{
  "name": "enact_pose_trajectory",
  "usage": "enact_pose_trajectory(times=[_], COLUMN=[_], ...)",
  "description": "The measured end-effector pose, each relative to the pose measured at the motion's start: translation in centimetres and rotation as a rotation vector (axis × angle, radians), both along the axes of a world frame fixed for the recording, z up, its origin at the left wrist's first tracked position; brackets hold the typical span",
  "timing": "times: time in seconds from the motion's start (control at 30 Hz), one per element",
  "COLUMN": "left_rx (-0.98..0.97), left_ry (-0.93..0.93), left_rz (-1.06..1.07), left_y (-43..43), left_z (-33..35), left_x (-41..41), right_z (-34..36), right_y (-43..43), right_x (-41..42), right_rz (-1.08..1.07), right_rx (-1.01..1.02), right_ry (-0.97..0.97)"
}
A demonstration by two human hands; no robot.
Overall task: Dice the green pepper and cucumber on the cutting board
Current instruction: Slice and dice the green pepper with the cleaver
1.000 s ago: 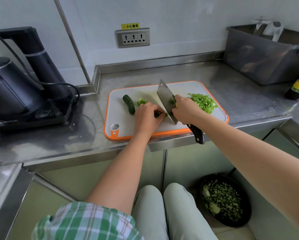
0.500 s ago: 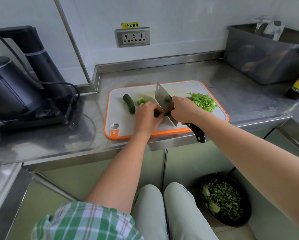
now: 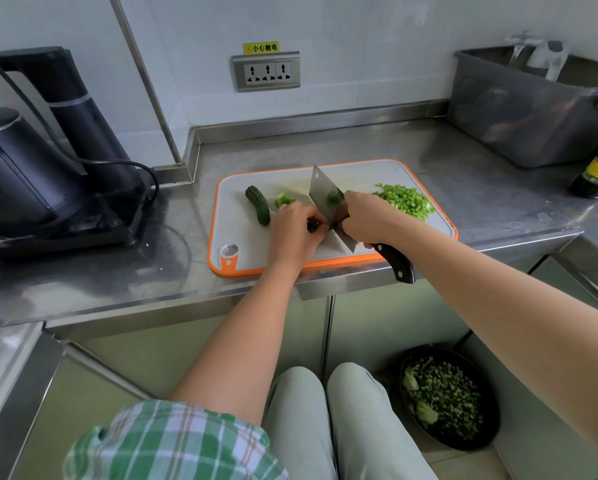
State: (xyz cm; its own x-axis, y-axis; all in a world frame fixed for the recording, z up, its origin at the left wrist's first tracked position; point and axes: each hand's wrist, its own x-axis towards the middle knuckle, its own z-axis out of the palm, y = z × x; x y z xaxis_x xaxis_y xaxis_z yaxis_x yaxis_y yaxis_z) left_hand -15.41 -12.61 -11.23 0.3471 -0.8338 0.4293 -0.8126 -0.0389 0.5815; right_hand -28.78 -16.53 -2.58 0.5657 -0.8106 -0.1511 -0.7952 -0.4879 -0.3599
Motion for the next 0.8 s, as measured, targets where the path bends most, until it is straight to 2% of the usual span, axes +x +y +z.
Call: enact_pose_trajectory(times=[0.23,0.57,0.8], left_rx=[0.010,0.020,0.020], left_ry=[-0.004,0.032,0.034], left_rz=[0.006,0.018,0.016], left_y=[0.0,-0.1,-0.4], left_z=[0.0,-0.1,-0.4], left_x=[0.0,0.1,0.3], right_z=[-1.1,0.0,-1.0], right_y=[-0.5,0.4,-0.3], right_x=[0.1,0.3,0.4], right_rz=[-0.084,-0.002,-0.086], right_rx=[-0.056,-0.010,-0.042], right_ry=[-0.092,0.004,-0.070])
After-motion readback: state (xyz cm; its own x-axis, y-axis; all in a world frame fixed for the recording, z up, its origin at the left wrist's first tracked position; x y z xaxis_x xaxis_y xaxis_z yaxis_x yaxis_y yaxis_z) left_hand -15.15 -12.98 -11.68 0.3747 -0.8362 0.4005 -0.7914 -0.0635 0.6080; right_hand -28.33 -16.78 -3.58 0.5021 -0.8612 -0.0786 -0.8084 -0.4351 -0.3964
